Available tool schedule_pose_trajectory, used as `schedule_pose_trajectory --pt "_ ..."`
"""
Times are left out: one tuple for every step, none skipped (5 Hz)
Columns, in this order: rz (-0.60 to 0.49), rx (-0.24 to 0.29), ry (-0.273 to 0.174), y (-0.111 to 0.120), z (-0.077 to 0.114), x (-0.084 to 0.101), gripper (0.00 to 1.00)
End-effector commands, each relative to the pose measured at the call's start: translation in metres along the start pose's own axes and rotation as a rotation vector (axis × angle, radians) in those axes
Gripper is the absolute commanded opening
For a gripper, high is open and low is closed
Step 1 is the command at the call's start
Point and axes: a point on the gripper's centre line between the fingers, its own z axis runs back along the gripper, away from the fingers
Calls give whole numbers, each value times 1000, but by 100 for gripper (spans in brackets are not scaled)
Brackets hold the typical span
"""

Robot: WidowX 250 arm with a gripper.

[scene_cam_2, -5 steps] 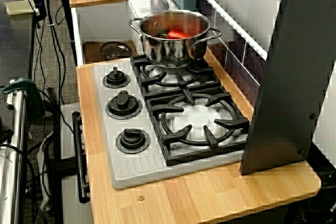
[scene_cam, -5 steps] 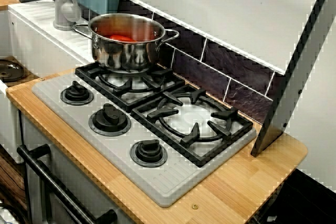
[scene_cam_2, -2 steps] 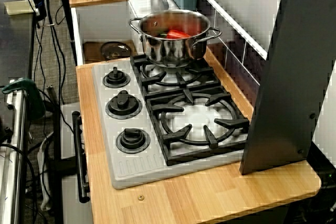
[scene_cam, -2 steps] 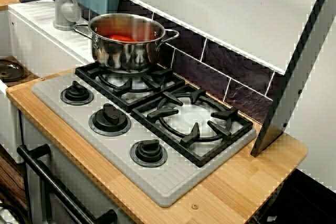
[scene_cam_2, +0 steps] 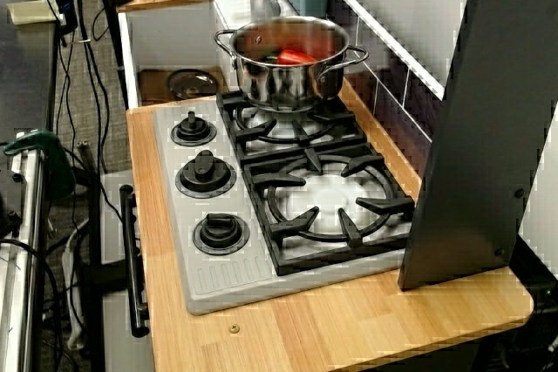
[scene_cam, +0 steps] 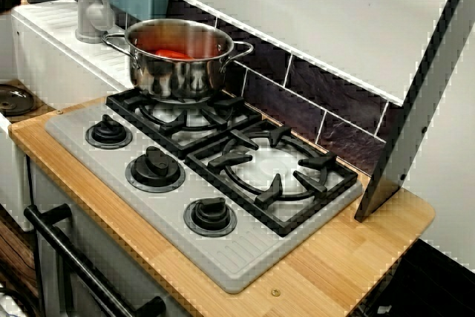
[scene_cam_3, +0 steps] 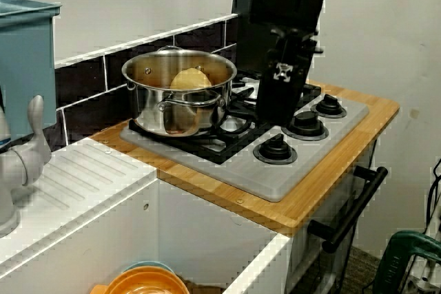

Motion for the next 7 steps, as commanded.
schedule_pose_trajectory --pt "68 15 -24 16 -30 38 100" --pt "80 20 -16 16 -44 52 100" --pt "99 22 -10 20 -59 60 100" --pt "106 15 -23 16 -70 60 100" --pt "116 4 -24 11 -85 60 100" --pt "122 19 -12 5 -105 59 100" --pt "122 0 10 0 -123 56 100"
